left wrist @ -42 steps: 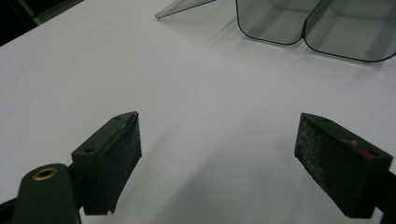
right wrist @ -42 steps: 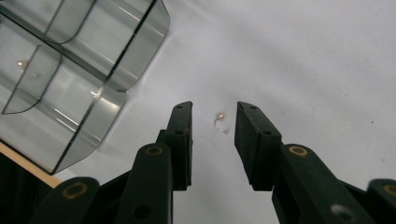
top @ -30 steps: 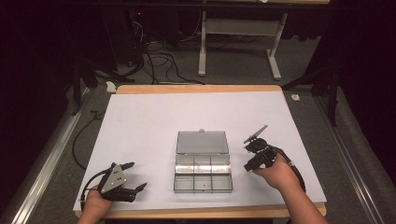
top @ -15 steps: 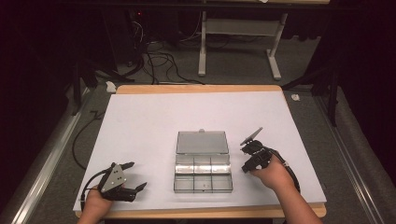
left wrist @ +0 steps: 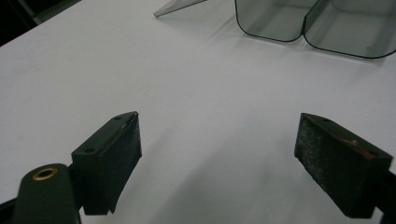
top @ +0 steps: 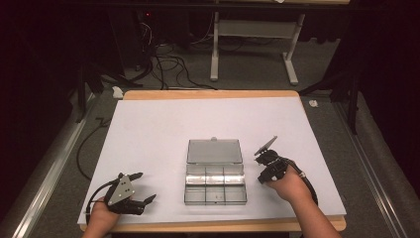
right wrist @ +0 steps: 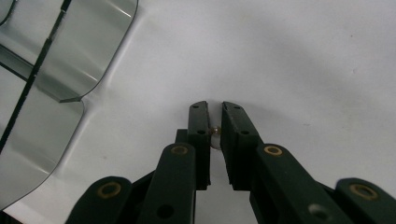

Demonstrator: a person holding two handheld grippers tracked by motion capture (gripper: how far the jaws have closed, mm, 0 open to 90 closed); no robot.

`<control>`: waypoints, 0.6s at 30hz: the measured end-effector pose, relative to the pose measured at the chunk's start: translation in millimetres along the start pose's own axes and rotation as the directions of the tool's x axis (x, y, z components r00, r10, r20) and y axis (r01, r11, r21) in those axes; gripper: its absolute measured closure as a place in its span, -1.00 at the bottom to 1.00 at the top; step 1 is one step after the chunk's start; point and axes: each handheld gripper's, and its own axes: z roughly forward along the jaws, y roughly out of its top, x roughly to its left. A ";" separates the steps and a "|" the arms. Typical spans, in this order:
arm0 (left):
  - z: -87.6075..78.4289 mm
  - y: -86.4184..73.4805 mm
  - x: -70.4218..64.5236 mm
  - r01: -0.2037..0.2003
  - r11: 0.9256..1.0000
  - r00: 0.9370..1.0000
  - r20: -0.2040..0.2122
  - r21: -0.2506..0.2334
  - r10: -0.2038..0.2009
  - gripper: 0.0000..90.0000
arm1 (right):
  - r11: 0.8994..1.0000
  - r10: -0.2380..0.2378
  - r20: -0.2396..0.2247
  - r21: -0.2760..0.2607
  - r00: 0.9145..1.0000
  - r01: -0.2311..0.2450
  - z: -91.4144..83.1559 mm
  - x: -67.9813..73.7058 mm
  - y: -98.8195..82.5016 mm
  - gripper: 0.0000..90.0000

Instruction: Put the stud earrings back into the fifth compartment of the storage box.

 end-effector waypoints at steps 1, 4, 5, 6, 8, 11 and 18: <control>0.3 0.1 0.3 0.006 1.000 1.000 -0.002 0.004 -0.006 -0.66 | 1.000 -0.004 0.007 0.001 1.000 0.004 0.0 0.7 0.0 0.86; 0.1 -0.1 -0.5 -0.003 1.000 1.000 -0.001 0.001 0.003 -0.66 | 1.000 -0.013 0.019 0.006 1.000 0.012 0.3 2.5 0.9 0.87; 0.0 -0.1 -0.7 -0.004 1.000 1.000 0.001 -0.001 0.004 -0.66 | 1.000 -0.021 0.026 0.006 0.999 0.021 0.5 3.2 0.9 0.87; 0.0 0.0 -0.1 -0.002 1.000 1.000 0.000 0.001 0.002 -0.66 | 1.000 -0.029 0.031 0.010 0.999 0.028 0.3 3.8 1.4 0.88; 0.3 0.1 0.3 0.006 1.000 1.000 -0.004 0.004 -0.006 -0.66 | 0.999 -0.028 0.037 0.019 0.999 0.027 0.5 5.2 2.4 0.90; -0.1 -0.1 -0.7 -0.004 1.000 1.000 0.000 -0.003 0.004 -0.66 | 0.999 -0.036 0.038 0.022 0.999 0.035 0.7 5.4 3.3 0.93; -0.2 0.0 0.0 -0.001 1.000 1.000 0.002 -0.002 0.001 -0.66 | 0.999 -0.034 0.032 0.020 0.999 0.033 0.6 4.7 3.2 0.94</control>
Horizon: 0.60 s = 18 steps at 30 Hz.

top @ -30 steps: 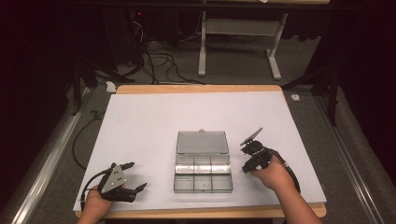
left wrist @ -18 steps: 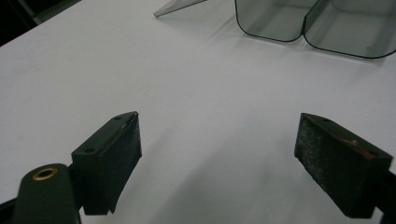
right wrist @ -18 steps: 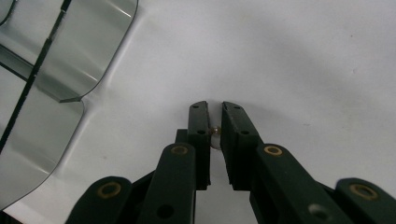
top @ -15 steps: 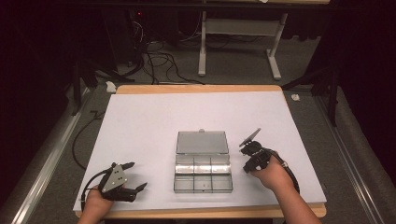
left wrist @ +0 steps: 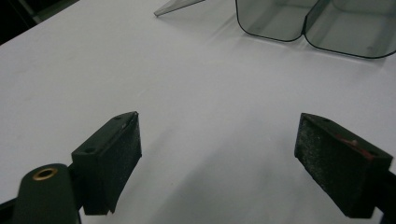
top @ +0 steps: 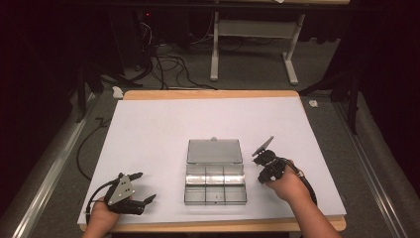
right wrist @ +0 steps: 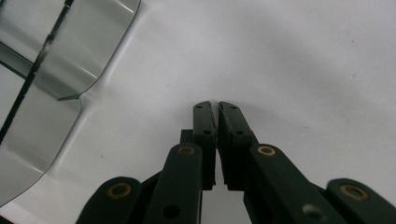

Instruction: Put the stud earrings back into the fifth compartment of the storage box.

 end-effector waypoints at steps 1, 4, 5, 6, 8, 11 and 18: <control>0.1 0.0 0.4 0.005 1.000 1.000 -0.002 0.003 -0.005 -0.66 | 1.000 -0.002 -0.002 0.004 1.000 0.003 -0.3 -0.2 0.5 0.94; -0.2 -0.2 0.1 0.003 1.000 1.000 -0.002 -0.001 -0.003 -0.66 | 1.000 -0.006 -0.006 0.005 1.000 0.006 -2.0 0.7 1.9 0.94; -0.2 -0.3 -0.2 0.002 1.000 1.000 0.000 -0.005 -0.002 -0.66 | 1.000 -0.007 -0.010 -0.002 1.000 0.007 -3.2 1.3 2.3 0.94; -0.3 -0.2 0.2 0.003 1.000 1.000 0.002 -0.005 -0.003 -0.66 | 1.000 -0.006 -0.015 -0.002 1.000 0.006 -4.8 2.4 2.8 0.94; 0.0 -0.1 1.1 0.014 1.000 1.000 -0.002 0.000 -0.014 -0.66 | 1.000 -0.025 -0.014 -0.006 1.000 0.025 -9.4 5.3 4.2 0.93; -0.6 -0.4 0.1 0.004 1.000 1.000 0.000 -0.008 -0.004 -0.66 | 0.999 -0.028 -0.033 -0.025 0.999 0.027 -18.0 10.1 6.2 0.93; -0.9 -0.4 0.0 0.001 1.000 1.000 -0.001 -0.011 -0.001 -0.66 | 0.998 -0.058 -0.054 -0.034 0.997 0.056 -33.5 23.7 9.8 0.93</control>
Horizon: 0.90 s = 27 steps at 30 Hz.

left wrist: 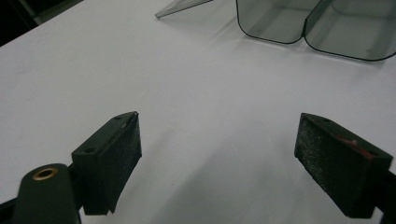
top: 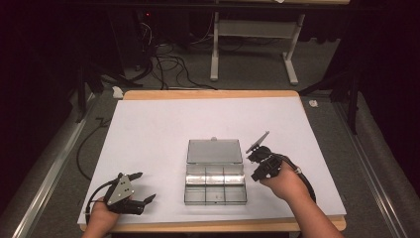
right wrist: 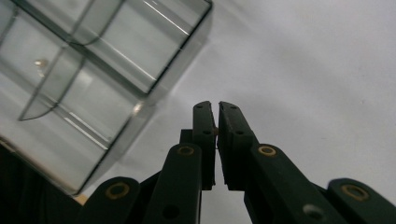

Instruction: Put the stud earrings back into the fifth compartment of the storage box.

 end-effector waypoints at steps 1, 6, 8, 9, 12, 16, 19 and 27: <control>0.0 0.1 0.4 0.004 1.000 1.000 0.002 0.001 -0.004 -0.66 | 1.000 -0.008 -0.001 0.003 1.000 0.008 -1.8 2.1 0.6 0.93; -0.2 -0.1 -0.1 -0.001 1.000 1.000 -0.002 -0.001 0.001 -0.66 | 0.999 -0.042 -0.008 -0.010 0.999 0.042 -10.0 14.4 4.2 0.92; 0.2 0.1 0.7 0.010 1.000 1.000 -0.001 0.003 -0.010 -0.66 | 0.998 -0.058 -0.009 -0.004 0.998 0.058 -11.7 19.8 5.6 0.92; 0.4 0.1 0.8 0.014 1.000 1.000 -0.003 0.005 -0.014 -0.66 | 0.997 -0.071 -0.009 -0.009 0.997 0.070 -12.3 22.2 6.5 0.92; -0.4 -0.1 0.0 0.000 1.000 1.000 -0.002 -0.002 0.000 -0.66 | 0.997 -0.083 -0.016 -0.013 0.996 0.083 -14.1 29.9 8.9 0.92; 0.2 0.1 0.6 0.011 1.000 1.000 -0.004 0.003 -0.011 -0.66 | 0.994 -0.106 -0.020 -0.010 0.994 0.106 -13.0 39.6 12.2 0.92; -0.6 -0.1 0.3 0.002 1.000 1.000 0.002 -0.003 -0.002 -0.66 | 0.994 -0.113 -0.025 -0.005 0.993 0.113 -12.0 44.6 14.6 0.92; 0.1 0.1 1.2 0.015 1.000 1.000 -0.001 0.001 -0.015 -0.66 | 0.990 -0.140 -0.037 0.000 0.990 0.140 -8.4 57.7 19.5 0.92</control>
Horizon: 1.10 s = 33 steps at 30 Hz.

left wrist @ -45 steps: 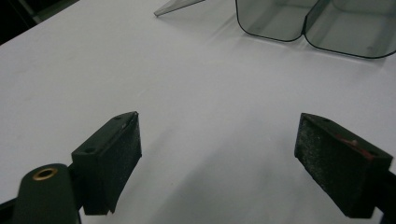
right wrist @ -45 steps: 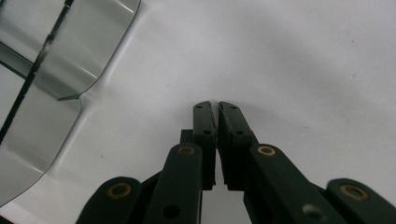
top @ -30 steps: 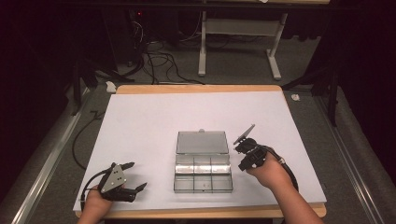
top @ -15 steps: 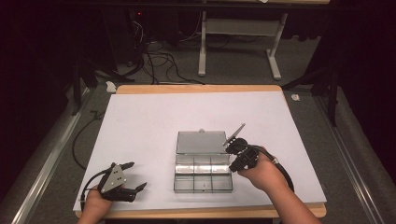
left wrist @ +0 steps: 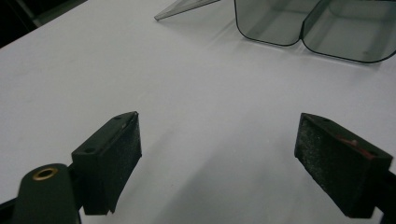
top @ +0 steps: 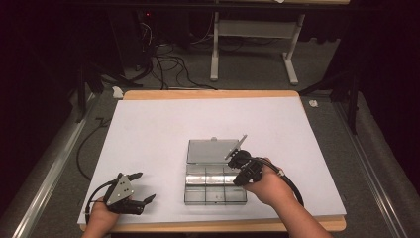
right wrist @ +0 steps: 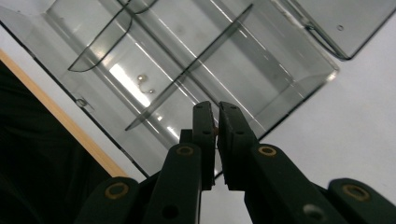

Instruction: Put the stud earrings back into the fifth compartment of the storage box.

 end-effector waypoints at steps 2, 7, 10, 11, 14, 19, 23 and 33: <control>-0.3 -0.1 -0.7 -0.008 1.000 1.000 -0.001 -0.002 0.008 -0.66 | 1.000 -0.011 -0.002 -0.004 1.000 0.011 0.8 3.4 1.7 0.92; 0.0 0.0 0.2 0.000 1.000 1.000 -0.001 0.002 0.000 -0.66 | 0.999 -0.052 -0.012 -0.005 0.999 0.052 4.7 10.2 5.1 0.92; -0.6 -0.2 -0.4 -0.009 1.000 1.000 0.006 -0.005 0.009 -0.66 | 0.998 -0.063 -0.019 -0.003 0.998 0.063 7.0 13.4 7.0 0.92; -0.2 0.0 0.0 -0.002 1.000 1.000 0.005 -0.004 0.002 -0.66 | 0.997 -0.080 -0.018 -0.004 0.997 0.079 7.9 13.8 7.9 0.92; -0.2 -0.1 -0.2 -0.004 1.000 1.000 0.002 -0.002 0.004 -0.66 | 0.997 -0.081 -0.022 -0.003 0.996 0.081 9.1 17.9 10.7 0.92; 0.2 0.1 0.4 0.003 1.000 1.000 0.002 0.004 -0.003 -0.66 | 0.994 -0.112 -0.035 -0.002 0.993 0.112 14.0 26.4 15.9 0.92; -0.3 -0.1 -0.2 -0.004 1.000 1.000 0.006 -0.007 0.004 -0.66 | 0.993 -0.119 -0.048 0.006 0.992 0.119 20.7 33.4 20.4 0.92; -0.5 -0.1 -0.5 -0.010 1.000 1.000 0.005 -0.003 0.010 -0.66 | 0.988 -0.145 -0.073 0.034 0.987 0.148 40.2 40.9 25.2 0.92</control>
